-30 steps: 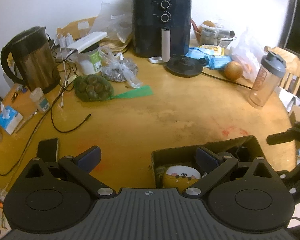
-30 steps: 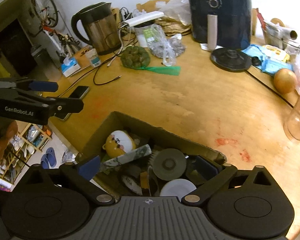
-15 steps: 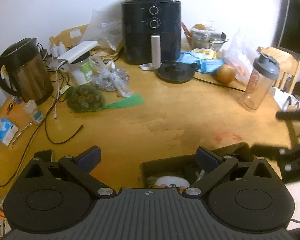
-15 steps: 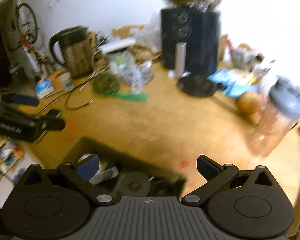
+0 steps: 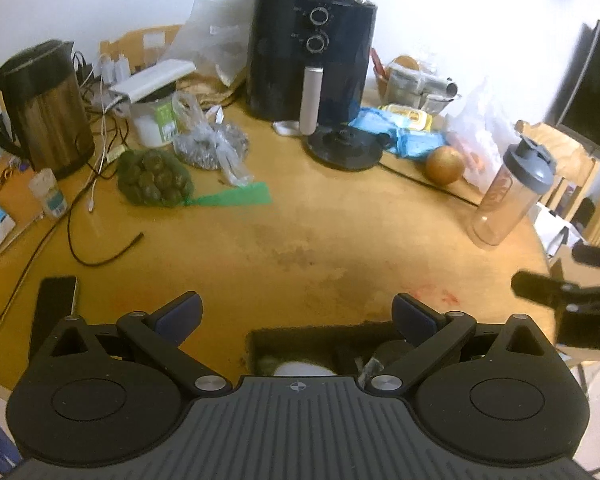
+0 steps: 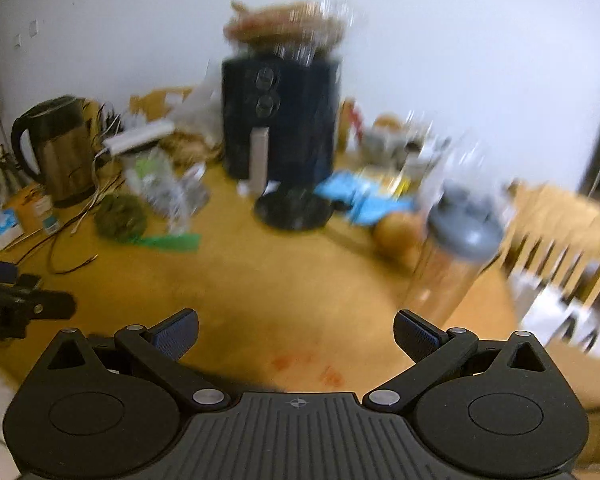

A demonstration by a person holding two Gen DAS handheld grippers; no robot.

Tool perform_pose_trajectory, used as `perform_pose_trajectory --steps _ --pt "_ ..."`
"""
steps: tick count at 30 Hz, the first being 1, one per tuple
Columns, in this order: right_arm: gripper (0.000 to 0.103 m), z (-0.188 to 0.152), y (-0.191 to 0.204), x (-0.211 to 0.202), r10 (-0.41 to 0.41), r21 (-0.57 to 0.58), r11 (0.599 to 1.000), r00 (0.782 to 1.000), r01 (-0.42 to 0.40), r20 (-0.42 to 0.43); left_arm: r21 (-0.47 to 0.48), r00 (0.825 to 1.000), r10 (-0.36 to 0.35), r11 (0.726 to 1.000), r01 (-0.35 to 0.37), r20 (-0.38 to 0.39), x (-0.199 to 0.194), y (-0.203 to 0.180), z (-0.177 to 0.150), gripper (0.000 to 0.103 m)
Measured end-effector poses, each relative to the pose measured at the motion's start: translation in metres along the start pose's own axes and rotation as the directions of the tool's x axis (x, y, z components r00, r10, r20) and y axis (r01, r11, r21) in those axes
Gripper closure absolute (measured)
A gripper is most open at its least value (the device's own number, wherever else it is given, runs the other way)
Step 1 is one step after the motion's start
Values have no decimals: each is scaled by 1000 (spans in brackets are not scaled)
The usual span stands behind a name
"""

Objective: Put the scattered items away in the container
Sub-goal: 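Open the left gripper over the box while the right gripper releases the tape roll into it, then withdraw both grippers from the box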

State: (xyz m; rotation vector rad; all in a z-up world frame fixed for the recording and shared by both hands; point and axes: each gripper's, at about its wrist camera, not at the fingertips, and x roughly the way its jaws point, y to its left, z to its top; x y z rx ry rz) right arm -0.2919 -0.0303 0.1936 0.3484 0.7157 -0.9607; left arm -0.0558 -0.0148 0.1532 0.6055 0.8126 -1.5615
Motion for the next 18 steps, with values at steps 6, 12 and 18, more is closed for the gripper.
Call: perform_pose_trajectory --steps 6,12,18 --pt "0 -9 9 21 7 20 1000 980 -3 -199 53 989 44 998 -37 -143 16 -5 -8 0" --pt "0 -25 13 37 30 65 998 925 -6 -379 88 948 57 996 -31 -312 36 -5 -22 0" --pt "0 -45 16 52 53 103 995 851 2 -523 95 899 62 995 -23 -434 49 -8 -39 0"
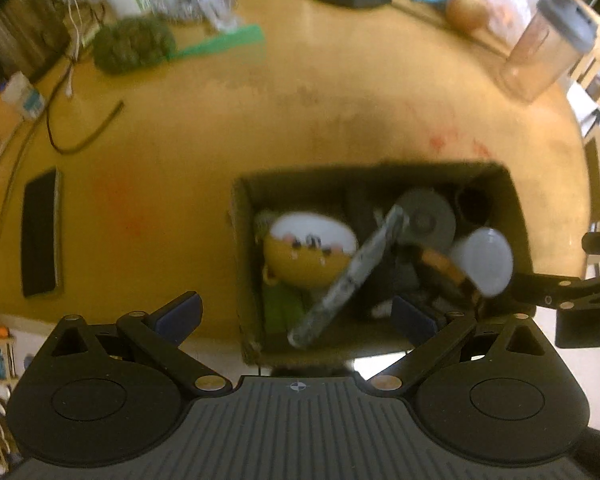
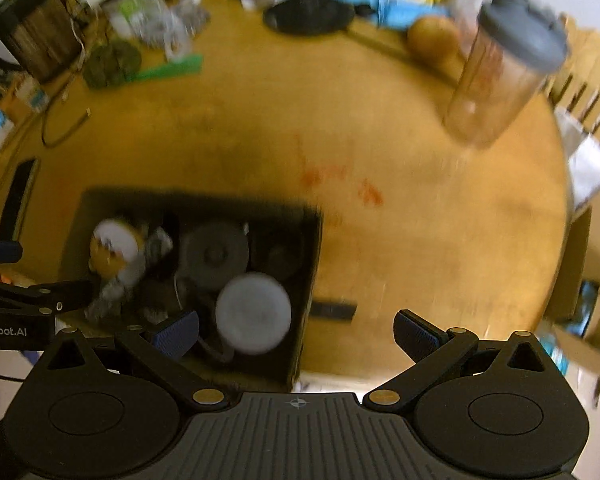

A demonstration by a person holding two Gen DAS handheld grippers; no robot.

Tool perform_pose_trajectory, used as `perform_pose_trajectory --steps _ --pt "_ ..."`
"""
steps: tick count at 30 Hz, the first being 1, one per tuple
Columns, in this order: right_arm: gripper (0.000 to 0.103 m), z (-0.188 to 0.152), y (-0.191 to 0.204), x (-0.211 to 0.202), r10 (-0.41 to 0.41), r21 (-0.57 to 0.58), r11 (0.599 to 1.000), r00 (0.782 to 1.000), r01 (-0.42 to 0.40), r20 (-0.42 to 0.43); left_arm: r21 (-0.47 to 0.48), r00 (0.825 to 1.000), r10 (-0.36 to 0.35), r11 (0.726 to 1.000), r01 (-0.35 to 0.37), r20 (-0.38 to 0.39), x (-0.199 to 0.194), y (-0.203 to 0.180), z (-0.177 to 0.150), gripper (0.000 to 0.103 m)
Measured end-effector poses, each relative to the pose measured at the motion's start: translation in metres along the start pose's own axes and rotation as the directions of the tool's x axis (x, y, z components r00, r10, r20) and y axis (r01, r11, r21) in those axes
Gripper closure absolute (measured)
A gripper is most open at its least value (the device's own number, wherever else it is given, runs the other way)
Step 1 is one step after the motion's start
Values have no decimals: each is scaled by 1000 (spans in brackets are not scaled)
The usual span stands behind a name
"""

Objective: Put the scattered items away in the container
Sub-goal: 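Withdraw both grippers from the box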

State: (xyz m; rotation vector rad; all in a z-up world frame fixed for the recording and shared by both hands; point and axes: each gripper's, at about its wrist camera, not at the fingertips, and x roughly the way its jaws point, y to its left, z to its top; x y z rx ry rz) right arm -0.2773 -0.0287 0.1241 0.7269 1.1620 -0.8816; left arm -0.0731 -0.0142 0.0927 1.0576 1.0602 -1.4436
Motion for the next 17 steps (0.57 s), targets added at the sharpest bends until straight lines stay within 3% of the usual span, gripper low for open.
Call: perform_pose_trajectory --steps 7,17 --pt "0 -5 2 12 -18 12 1000 996 19 -91 -12 996 -25 1000 24 -81 10 0 -7 0" --pt "0 2 0 13 -11 22 1000 995 14 -99 -23 996 -47 999 45 -78 12 1 -1 0"
